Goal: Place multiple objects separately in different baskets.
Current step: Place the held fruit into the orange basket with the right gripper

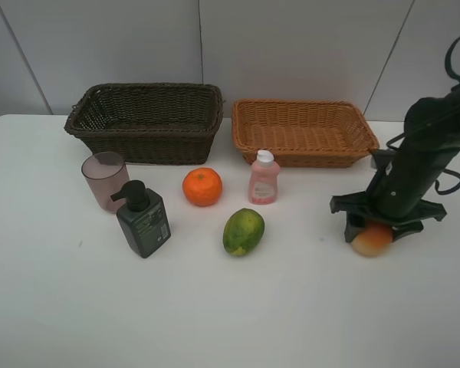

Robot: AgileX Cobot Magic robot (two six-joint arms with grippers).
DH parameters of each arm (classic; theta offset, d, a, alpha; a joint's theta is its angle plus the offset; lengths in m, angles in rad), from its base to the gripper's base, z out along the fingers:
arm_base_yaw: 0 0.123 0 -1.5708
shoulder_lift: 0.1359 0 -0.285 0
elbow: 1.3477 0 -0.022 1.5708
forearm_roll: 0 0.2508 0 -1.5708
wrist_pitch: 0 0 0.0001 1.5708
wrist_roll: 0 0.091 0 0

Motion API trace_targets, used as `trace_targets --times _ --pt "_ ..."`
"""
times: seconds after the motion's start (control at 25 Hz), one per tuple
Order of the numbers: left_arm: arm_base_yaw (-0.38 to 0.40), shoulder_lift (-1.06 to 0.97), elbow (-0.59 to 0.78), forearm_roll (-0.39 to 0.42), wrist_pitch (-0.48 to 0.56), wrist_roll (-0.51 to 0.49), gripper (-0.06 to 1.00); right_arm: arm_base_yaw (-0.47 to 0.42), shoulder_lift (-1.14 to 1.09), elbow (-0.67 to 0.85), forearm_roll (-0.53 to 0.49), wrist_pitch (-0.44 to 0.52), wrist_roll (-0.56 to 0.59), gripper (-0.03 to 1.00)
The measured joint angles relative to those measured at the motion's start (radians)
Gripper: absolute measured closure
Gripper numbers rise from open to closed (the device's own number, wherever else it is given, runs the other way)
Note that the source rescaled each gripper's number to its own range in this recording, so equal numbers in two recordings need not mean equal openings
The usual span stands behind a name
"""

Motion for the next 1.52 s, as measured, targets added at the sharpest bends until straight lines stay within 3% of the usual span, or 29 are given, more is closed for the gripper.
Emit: trace_targets --times 0.28,0.52,0.92,1.2,1.36,1.52 --pt "0.0 0.0 0.0 0.0 0.0 0.0 -0.06 0.054 0.001 -0.222 -0.051 0.207 -0.048 0.5" --pt "0.0 0.0 0.0 0.0 0.0 0.0 -0.06 0.067 0.003 -0.423 -0.055 0.229 -0.1 0.5" --pt "0.0 0.0 0.0 0.0 0.0 0.0 -0.06 0.065 0.159 -0.665 -0.101 0.058 -0.106 0.5" --pt "0.0 0.0 0.0 0.0 0.0 0.0 -0.06 0.065 0.307 -0.682 -0.119 -0.164 -0.106 0.5" --pt "0.0 0.0 0.0 0.0 0.0 0.0 -0.06 0.065 0.363 -0.683 -0.12 -0.231 -0.106 0.5" --pt "0.0 0.0 0.0 0.0 0.0 0.0 -0.06 0.065 0.388 -0.683 -0.122 -0.24 -0.106 0.49"
